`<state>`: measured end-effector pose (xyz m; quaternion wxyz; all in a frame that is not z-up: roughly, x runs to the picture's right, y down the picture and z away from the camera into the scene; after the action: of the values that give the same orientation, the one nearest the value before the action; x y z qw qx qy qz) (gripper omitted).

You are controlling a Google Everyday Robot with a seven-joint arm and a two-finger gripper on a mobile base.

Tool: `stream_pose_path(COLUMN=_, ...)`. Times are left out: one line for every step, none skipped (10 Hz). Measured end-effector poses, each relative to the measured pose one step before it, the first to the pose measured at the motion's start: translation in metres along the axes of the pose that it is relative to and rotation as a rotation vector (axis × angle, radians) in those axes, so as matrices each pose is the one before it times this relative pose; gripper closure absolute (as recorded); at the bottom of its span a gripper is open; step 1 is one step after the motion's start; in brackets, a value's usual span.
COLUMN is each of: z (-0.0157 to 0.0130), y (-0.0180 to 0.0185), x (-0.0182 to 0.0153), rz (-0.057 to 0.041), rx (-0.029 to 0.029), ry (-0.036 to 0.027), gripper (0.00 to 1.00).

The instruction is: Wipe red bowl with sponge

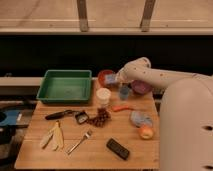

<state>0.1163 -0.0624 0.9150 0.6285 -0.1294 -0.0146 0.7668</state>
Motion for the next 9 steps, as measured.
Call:
stream_pose_path(z=0.00497, y=-0.00237, x=-0.00888, rz=0.00305, rx=0.01145, ry=-0.00329, gripper=1.00)
stream_pose_path(z=0.00471, y=-0.00507, x=-0.01567, rz=0.00549, rx=0.01098, ry=-0.01008, gripper=1.00)
stream_pose_path(z=0.00345, y=-0.00256, x=-0.01018, rz=0.00165, rx=0.00711, ry=-0.00669, gripper=1.00)
stream_pose_path(z=0.00466, y=0.00307, x=-0.01031, rz=-0.00295, rx=0.00078, ry=-0.00536, gripper=1.00)
stream_pose_path(z=0.00172, y=0.00625, x=-0.00452, rz=-0.00533, rx=-0.00486, ry=-0.00353, gripper=1.00)
stream_pose_path(z=0.00002, y=0.00298, x=-0.00028, rz=-0.00374, rx=-0.00478, ry=0.00042, gripper=1.00)
stream_pose_path(z=-0.00227, y=0.00525, x=0.00195, rz=-0.00839, rx=-0.01302, ry=0.00178, gripper=1.00)
stream_pose_path(z=-0.00378, y=0.00630, x=0.00587, rz=-0.01030, rx=-0.01600, ry=0.00355, gripper=1.00)
stream_pose_path(z=-0.00587, y=0.00529, x=0.00772, rz=-0.00804, rx=-0.01337, ry=0.00307, gripper=1.00)
